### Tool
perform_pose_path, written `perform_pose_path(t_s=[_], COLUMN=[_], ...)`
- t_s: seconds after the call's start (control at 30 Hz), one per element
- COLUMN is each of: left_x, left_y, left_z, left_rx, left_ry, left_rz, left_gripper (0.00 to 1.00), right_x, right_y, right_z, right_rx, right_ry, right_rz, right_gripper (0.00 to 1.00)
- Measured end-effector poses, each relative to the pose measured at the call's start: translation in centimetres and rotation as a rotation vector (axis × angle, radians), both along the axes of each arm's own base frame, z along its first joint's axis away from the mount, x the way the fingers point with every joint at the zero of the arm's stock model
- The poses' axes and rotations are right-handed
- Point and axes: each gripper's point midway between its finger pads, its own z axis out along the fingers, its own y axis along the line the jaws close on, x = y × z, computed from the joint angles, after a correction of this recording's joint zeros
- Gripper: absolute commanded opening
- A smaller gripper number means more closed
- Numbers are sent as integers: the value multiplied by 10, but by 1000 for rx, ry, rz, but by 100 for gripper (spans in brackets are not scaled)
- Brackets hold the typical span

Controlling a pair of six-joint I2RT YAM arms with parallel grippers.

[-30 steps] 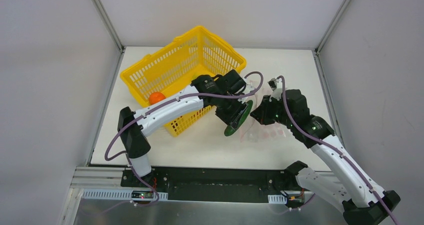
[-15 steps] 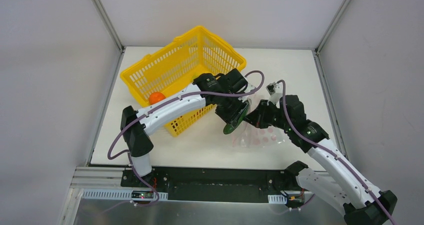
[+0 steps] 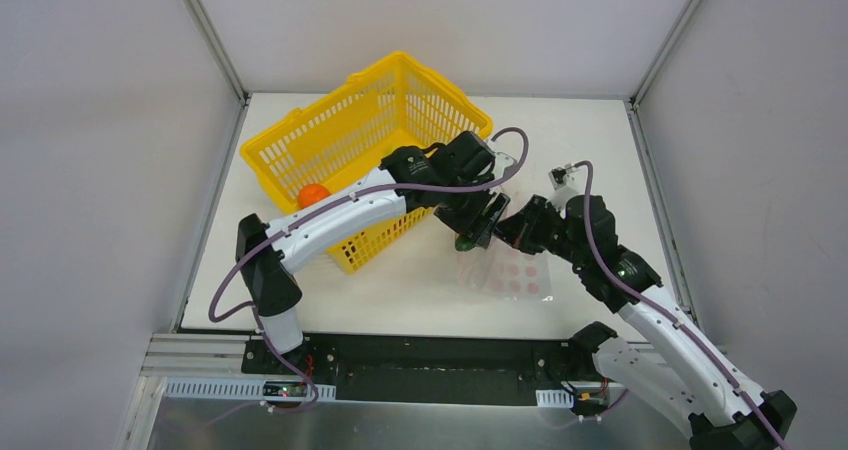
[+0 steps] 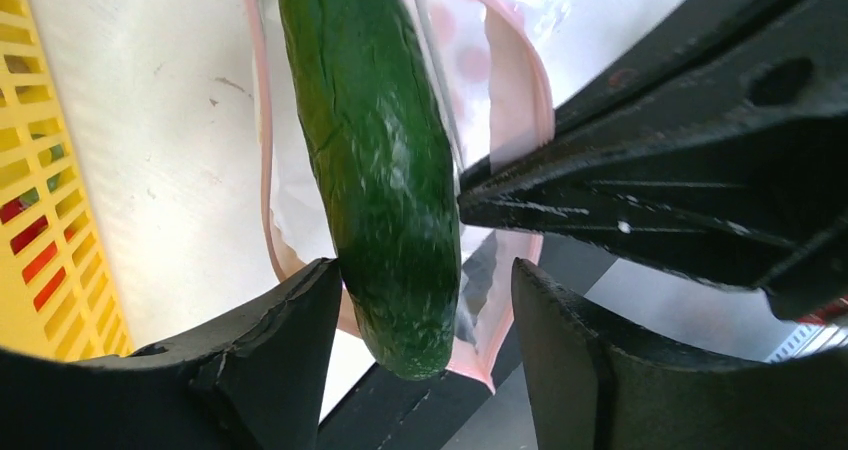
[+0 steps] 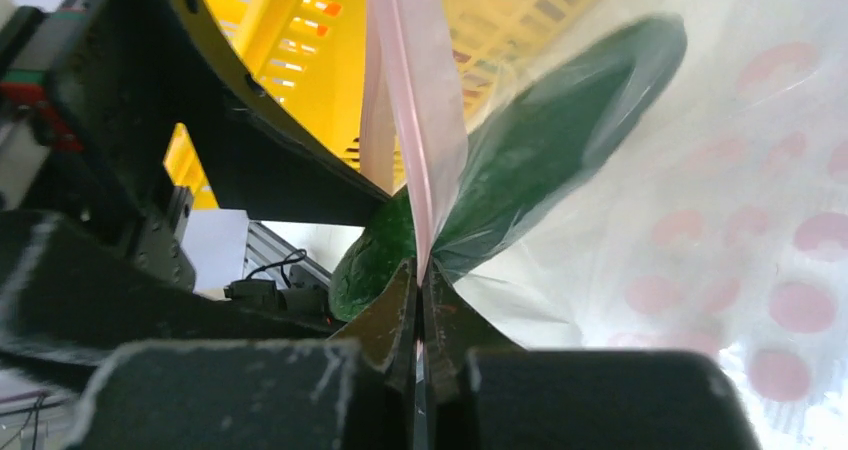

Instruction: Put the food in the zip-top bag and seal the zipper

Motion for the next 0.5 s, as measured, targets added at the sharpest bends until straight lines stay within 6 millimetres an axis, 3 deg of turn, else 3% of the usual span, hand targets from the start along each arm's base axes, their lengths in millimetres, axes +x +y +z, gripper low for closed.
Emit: perform_pose_path(t_s=[0.23, 0.37, 0.5], left_x=[-2, -10, -11], left_y=[4, 16, 28], left_z=[38, 68, 81], left_rx=[-104, -180, -209], left_ry=[-64, -111, -156], left_rz=[2, 6, 25], left_gripper=[70, 73, 77], right_x=[8, 14, 15], right_y=[-6, -11, -15], right_z=[2, 1, 12], right_rx=[31, 39, 63], right_ry=[29, 47, 4], right_rz=[-72, -108, -121], right_gripper=[0, 0, 0])
